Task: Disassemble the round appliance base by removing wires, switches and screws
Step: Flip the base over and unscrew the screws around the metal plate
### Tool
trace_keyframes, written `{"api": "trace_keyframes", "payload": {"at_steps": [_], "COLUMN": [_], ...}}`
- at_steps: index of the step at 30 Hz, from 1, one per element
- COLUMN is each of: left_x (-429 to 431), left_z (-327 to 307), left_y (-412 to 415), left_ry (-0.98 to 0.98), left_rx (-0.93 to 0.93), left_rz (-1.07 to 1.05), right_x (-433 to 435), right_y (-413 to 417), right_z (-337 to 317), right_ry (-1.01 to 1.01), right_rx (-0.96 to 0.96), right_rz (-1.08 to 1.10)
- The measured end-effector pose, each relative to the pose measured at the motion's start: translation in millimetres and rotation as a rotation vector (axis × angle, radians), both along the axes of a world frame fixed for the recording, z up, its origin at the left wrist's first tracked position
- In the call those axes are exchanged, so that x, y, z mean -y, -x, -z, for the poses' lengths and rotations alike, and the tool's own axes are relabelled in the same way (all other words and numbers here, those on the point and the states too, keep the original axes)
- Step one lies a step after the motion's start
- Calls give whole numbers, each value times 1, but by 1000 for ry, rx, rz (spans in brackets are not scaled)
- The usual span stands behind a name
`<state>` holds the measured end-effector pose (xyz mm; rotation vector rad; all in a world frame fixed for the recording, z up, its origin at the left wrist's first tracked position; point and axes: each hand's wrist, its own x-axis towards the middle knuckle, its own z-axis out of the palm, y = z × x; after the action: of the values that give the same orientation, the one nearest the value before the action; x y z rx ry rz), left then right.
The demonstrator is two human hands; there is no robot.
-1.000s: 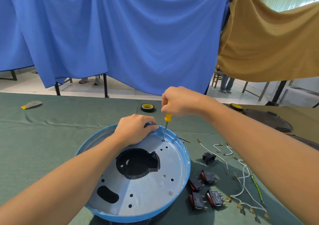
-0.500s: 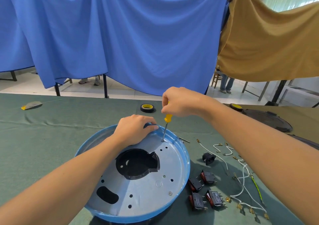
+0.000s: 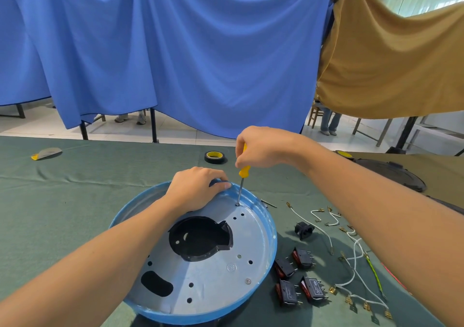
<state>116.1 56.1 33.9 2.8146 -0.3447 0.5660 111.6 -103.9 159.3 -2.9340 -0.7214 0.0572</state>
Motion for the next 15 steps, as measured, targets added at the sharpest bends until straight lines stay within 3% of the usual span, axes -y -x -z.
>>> {"api": "trace_keyframes", "payload": {"at_steps": [9, 15], "left_x": [0, 0], "left_z": [0, 1], "left_y": [0, -1], "left_ry": [4, 0], "left_rx": [0, 3], "left_rz": [-8, -2], "right_x": [-2, -1], "right_y": [5, 4], "right_z": [2, -5], "right_ry": [23, 71], "right_rx": [54, -50], "right_rz": [6, -48]}}
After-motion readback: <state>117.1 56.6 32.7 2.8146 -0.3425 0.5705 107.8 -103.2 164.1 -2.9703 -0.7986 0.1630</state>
